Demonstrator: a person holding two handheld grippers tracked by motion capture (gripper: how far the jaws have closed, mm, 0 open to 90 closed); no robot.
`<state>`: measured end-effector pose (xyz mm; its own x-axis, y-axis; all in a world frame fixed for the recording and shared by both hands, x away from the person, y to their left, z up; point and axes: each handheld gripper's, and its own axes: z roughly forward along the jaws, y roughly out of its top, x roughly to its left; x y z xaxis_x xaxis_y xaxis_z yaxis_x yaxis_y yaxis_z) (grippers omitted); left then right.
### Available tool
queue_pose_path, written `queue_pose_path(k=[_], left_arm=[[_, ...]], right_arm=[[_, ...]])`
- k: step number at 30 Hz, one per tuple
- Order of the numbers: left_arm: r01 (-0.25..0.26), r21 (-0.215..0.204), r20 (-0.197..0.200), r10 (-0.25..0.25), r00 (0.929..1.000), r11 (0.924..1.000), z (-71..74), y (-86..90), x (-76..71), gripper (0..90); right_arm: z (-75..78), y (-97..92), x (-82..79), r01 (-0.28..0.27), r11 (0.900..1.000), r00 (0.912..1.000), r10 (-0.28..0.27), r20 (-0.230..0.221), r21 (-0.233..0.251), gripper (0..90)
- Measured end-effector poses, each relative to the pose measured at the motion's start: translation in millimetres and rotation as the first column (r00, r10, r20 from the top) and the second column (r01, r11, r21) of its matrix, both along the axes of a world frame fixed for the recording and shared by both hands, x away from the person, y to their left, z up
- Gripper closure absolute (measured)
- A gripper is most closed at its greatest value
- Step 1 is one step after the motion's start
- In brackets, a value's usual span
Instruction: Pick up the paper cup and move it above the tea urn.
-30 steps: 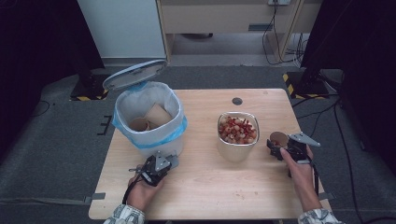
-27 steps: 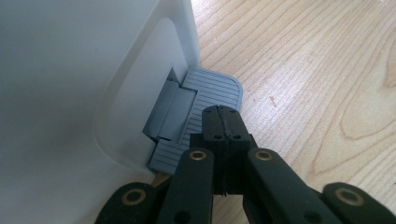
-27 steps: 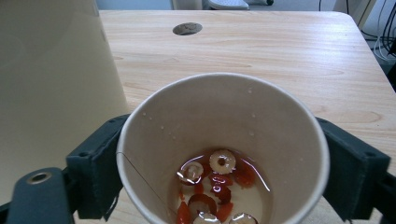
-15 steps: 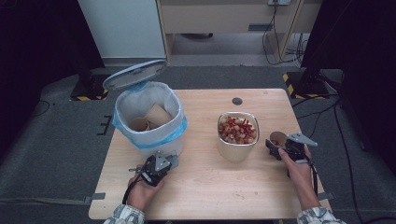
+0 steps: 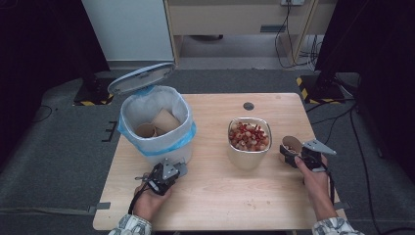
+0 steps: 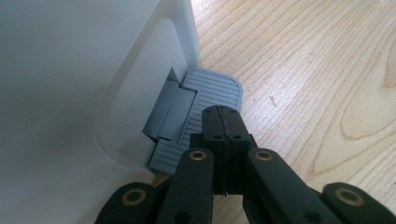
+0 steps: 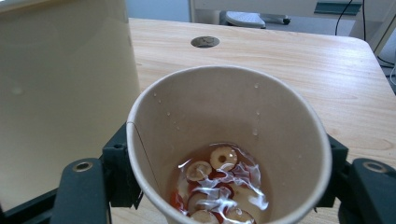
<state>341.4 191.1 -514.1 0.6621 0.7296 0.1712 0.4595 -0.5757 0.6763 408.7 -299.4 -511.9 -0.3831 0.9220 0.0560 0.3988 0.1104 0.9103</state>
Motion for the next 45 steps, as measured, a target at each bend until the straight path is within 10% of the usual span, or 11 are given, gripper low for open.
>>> queue_pose_path(k=[45], left_arm=[[0.000, -0.001, 0.001, 0.000, 1.0000, 1.0000, -0.2, 0.4, -0.1, 90.0]], right_arm=[[104.9, -16.7, 28.0, -0.057, 0.9922, 0.9942, 0.066, 0.084, -0.110, 31.5]])
